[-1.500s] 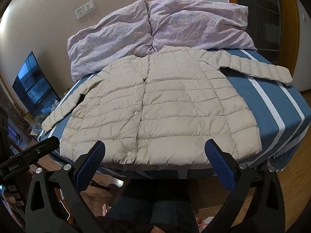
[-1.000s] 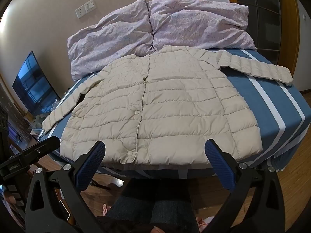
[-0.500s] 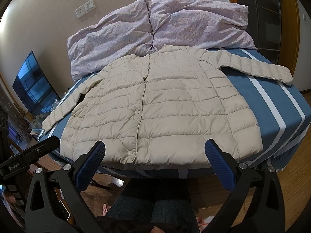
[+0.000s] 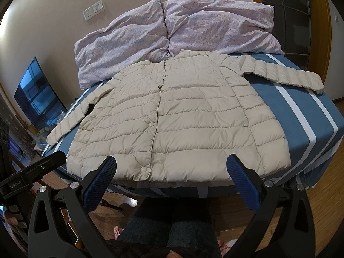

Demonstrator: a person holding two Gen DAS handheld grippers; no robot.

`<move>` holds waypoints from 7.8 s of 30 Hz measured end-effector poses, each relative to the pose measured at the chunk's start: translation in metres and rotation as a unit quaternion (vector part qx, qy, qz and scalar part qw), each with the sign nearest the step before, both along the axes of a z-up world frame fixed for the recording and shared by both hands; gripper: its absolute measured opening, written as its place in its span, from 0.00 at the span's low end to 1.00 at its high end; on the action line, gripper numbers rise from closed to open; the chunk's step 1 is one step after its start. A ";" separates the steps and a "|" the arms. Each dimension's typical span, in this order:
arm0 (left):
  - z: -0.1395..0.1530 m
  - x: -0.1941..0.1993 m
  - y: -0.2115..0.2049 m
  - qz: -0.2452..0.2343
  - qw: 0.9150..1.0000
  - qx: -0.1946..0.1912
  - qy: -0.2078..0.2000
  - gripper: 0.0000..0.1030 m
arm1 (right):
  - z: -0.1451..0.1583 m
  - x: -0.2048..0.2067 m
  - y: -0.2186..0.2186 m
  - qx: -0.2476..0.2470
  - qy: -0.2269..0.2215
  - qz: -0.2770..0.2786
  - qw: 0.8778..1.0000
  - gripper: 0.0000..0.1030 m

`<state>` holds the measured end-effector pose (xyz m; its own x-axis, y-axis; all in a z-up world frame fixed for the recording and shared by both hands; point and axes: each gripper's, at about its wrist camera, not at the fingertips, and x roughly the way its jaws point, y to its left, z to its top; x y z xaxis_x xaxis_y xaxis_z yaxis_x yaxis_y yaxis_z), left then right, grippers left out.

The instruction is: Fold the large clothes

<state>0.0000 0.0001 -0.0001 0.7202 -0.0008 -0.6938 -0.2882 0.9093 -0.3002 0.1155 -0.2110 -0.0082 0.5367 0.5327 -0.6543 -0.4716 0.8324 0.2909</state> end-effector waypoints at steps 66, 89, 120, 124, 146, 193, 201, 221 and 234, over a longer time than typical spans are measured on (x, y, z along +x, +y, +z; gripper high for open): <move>-0.015 0.080 0.033 0.028 0.997 0.052 0.042 0.98 | -0.020 0.076 0.007 -0.056 0.017 -0.046 0.997 0.99; -0.081 0.197 0.104 0.117 0.969 0.190 0.102 0.98 | -0.073 0.341 -0.204 -0.099 0.113 -0.382 0.912 0.96; -0.098 0.205 0.112 0.110 0.975 0.149 0.125 0.98 | -0.041 0.395 -0.126 -0.072 0.039 -0.320 0.944 0.09; -0.097 0.206 0.112 0.110 0.975 0.148 0.125 0.98 | -0.037 0.397 -0.043 -0.073 0.029 -0.237 0.968 0.09; -0.098 0.204 0.116 0.107 0.979 0.126 0.121 0.98 | -0.054 0.291 0.240 -0.053 0.058 0.076 0.994 0.09; -0.037 0.030 0.272 0.323 0.933 0.101 0.124 0.98 | -0.098 0.299 0.220 -0.116 0.023 0.002 0.993 0.94; -0.051 -0.023 0.337 0.410 0.901 0.031 0.137 0.74 | -0.098 0.300 0.219 -0.108 0.026 0.007 0.994 0.97; -0.074 -0.028 0.363 0.452 0.883 -0.015 0.126 0.24 | -0.099 0.299 0.218 -0.098 0.029 0.011 0.995 0.99; -0.023 0.027 0.344 0.389 0.917 0.004 0.085 0.04 | -0.098 0.298 0.216 -0.088 0.031 0.012 0.996 0.99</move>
<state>0.0269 0.3442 -0.0227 0.3824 0.4737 -0.7934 -0.8928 0.4106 -0.1852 0.4138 0.0055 -0.1067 0.4815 0.4195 -0.7696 -0.4774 0.8619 0.1711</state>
